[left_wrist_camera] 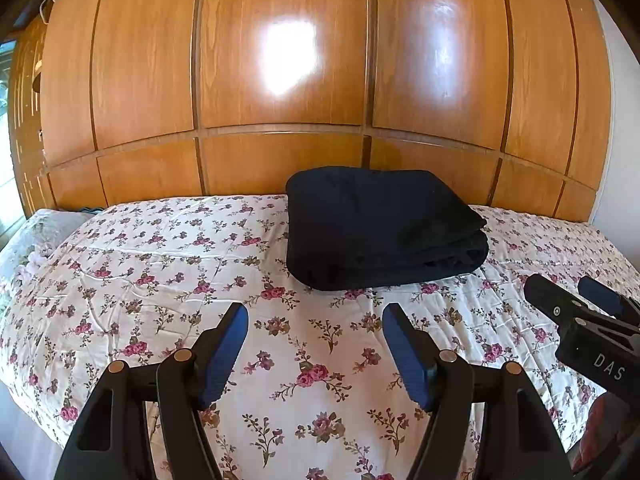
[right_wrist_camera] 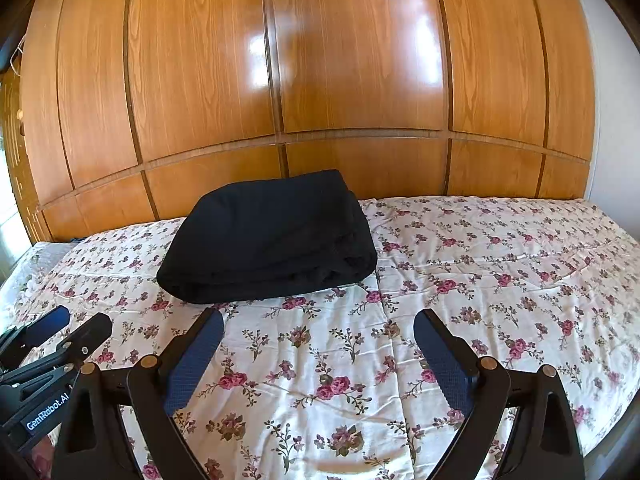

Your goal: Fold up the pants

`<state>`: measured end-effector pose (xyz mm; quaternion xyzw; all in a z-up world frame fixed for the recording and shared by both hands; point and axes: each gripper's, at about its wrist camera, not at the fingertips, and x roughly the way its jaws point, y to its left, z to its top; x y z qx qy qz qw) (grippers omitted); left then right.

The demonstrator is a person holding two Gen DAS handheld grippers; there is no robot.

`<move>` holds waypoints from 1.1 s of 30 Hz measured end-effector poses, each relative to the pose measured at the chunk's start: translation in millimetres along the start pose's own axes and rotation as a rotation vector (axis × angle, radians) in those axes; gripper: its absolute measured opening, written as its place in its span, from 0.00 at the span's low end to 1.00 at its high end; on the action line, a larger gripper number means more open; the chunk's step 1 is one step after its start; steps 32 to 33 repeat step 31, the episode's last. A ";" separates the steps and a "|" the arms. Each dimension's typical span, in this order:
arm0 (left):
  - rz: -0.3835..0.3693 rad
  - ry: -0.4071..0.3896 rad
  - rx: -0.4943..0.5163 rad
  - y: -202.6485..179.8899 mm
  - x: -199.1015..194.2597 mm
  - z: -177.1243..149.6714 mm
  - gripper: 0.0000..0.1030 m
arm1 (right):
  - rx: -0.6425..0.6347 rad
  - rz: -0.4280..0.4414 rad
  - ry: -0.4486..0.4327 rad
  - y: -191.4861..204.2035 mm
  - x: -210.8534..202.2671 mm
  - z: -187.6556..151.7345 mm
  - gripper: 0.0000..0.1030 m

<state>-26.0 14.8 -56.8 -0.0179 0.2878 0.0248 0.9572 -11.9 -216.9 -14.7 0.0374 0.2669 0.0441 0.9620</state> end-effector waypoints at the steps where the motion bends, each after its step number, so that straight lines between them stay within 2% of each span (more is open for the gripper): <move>1: 0.000 0.001 0.000 0.0 0.0 -0.3 0.69 | 0.001 -0.001 0.002 0.0 0.2 -0.2 0.94; 23: 0.005 0.025 -0.007 1.5 5.7 -3.3 0.69 | 0.006 -0.003 0.023 -0.5 4.7 -2.8 0.94; 33: -0.002 0.060 -0.011 1.6 11.5 -6.0 0.69 | 0.008 -0.006 0.034 -0.1 7.0 -4.3 0.94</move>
